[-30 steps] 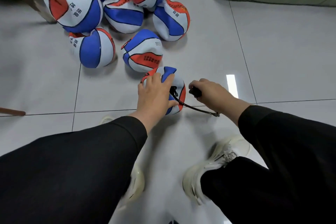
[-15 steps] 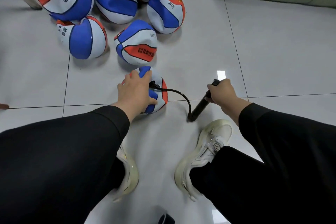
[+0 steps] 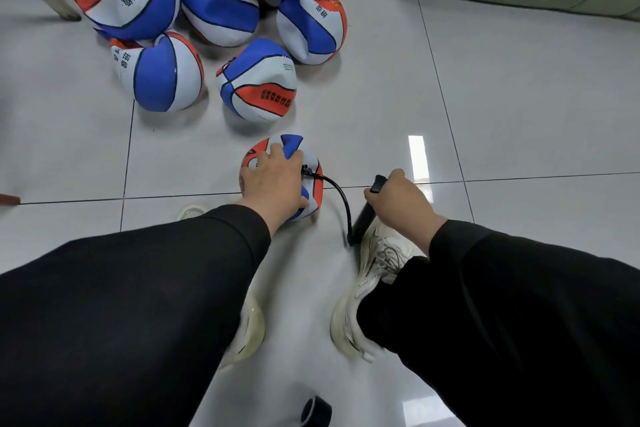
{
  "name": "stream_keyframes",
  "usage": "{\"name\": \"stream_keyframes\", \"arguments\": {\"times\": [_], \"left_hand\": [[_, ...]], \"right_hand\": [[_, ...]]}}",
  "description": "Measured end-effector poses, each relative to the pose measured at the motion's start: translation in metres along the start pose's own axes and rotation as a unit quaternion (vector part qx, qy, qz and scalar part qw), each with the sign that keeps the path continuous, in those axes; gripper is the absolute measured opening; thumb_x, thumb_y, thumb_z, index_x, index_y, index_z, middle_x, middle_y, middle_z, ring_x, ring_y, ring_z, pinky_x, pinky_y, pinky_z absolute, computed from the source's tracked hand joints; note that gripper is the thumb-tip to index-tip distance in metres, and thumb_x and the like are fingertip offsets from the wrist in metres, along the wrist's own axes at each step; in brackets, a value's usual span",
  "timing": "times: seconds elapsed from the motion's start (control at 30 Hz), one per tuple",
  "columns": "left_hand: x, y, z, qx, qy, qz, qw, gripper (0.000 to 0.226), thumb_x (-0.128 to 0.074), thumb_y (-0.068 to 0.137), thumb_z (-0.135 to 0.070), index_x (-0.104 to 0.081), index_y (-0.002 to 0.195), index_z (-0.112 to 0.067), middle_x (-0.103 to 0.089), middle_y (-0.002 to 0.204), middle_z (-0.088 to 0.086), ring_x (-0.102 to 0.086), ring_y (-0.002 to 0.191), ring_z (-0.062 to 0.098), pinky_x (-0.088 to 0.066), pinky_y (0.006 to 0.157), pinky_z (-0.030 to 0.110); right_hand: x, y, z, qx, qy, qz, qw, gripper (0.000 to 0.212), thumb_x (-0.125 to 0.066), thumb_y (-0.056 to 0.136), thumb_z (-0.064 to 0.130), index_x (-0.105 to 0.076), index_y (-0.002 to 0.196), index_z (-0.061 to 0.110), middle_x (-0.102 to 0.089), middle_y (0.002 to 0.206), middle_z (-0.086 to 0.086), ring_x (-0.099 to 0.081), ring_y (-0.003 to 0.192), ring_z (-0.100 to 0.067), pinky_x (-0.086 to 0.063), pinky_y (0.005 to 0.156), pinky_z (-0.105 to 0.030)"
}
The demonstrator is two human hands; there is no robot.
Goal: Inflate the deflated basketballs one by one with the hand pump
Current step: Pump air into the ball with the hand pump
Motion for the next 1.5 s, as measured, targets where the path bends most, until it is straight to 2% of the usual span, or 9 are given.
{"name": "stream_keyframes", "arguments": {"times": [0.13,0.3,0.47,0.6,0.8,1.03,1.13,1.33,1.5], "left_hand": [[0.000,-0.001,0.001,0.006,-0.003,0.008,1.000,0.068,-0.077,0.080,-0.052,-0.044,0.133,-0.024,-0.040,0.129,0.011,-0.045,0.121,0.036,-0.050,0.090,0.053],[-0.002,0.000,0.005,0.009,-0.011,0.008,1.000,0.072,-0.076,0.081,-0.055,-0.043,0.137,-0.025,-0.039,0.133,0.012,-0.043,0.125,0.037,-0.050,0.093,0.055],[-0.002,0.000,0.009,0.020,-0.033,-0.003,0.999,0.072,-0.076,0.081,-0.056,-0.043,0.138,-0.026,-0.039,0.132,0.011,-0.044,0.123,0.035,-0.048,0.092,0.051],[0.000,0.002,0.017,0.039,-0.084,-0.020,0.995,0.081,-0.076,0.084,-0.055,-0.036,0.149,-0.028,-0.026,0.154,0.011,-0.034,0.139,0.036,-0.042,0.105,0.054],[0.003,0.004,0.021,0.042,-0.099,-0.034,0.994,0.087,-0.077,0.084,-0.057,-0.035,0.153,-0.026,-0.018,0.163,0.009,-0.027,0.147,0.035,-0.038,0.111,0.056],[0.001,0.003,0.017,0.037,-0.081,-0.042,0.995,0.087,-0.076,0.083,-0.058,-0.036,0.153,-0.026,-0.022,0.161,0.009,-0.030,0.145,0.034,-0.038,0.111,0.054],[0.000,0.003,0.018,0.024,-0.082,-0.048,0.995,0.093,-0.076,0.083,-0.058,-0.030,0.157,-0.028,-0.020,0.163,0.009,-0.028,0.147,0.034,-0.036,0.113,0.054],[-0.007,0.002,0.035,0.090,-0.216,-0.046,0.971,0.136,-0.089,0.070,-0.060,0.003,0.164,-0.025,-0.028,0.162,0.010,-0.025,0.148,0.032,-0.043,0.110,0.050],[-0.006,0.004,0.038,0.065,-0.192,-0.049,0.978,0.106,-0.086,0.073,-0.056,-0.027,0.155,-0.024,-0.044,0.148,0.005,-0.038,0.135,0.031,-0.052,0.098,0.048]], "right_hand": [[0.009,-0.004,0.026,0.215,-0.109,0.084,0.967,0.043,-0.068,0.095,0.032,-0.047,0.130,0.017,-0.057,0.112,-0.009,-0.061,0.094,-0.032,-0.045,0.078,-0.035],[0.013,-0.006,0.037,0.311,-0.296,0.229,0.874,0.035,-0.075,0.090,0.032,-0.055,0.116,0.019,-0.053,0.103,0.002,-0.059,0.095,-0.026,-0.044,0.074,-0.034],[0.025,-0.002,0.030,0.176,-0.329,0.172,0.912,0.040,-0.066,0.092,0.051,-0.056,0.105,0.014,-0.063,0.090,0.001,-0.060,0.081,-0.022,-0.046,0.068,-0.033],[0.020,0.001,0.023,0.039,-0.187,0.198,0.961,0.027,-0.056,0.094,0.031,-0.062,0.085,0.006,-0.073,0.061,-0.004,-0.071,0.056,-0.019,-0.049,0.056,-0.025],[0.022,-0.006,0.013,-0.061,-0.089,0.201,0.974,0.019,-0.048,0.091,0.017,-0.059,0.085,0.004,-0.073,0.060,-0.009,-0.069,0.048,-0.022,-0.045,0.050,-0.024],[0.021,-0.003,0.007,-0.043,-0.131,0.244,0.960,0.032,-0.058,0.096,0.036,-0.059,0.090,0.004,-0.074,0.066,-0.010,-0.068,0.050,-0.025,-0.053,0.054,-0.026],[0.016,-0.006,0.013,0.027,-0.174,0.320,0.931,0.049,-0.075,0.088,0.047,-0.062,0.109,0.005,-0.069,0.090,-0.012,-0.066,0.055,-0.023,-0.063,0.059,-0.034],[-0.001,-0.040,0.009,0.061,-0.282,0.376,0.881,0.051,-0.074,0.085,0.029,-0.059,0.128,0.004,-0.073,0.089,-0.014,-0.065,0.058,-0.028,-0.054,0.052,-0.030],[0.010,-0.043,0.008,0.079,-0.236,0.326,0.912,0.032,-0.060,0.089,0.016,-0.066,0.117,0.003,-0.076,0.093,-0.018,-0.064,0.045,-0.015,-0.050,0.057,-0.026]]}}
Point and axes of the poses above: each hand's wrist, its own y-axis towards the middle knuckle, its own x-axis out of the back of the hand, z = x × y, the point moved 5 cm from there along y, towards the middle knuckle
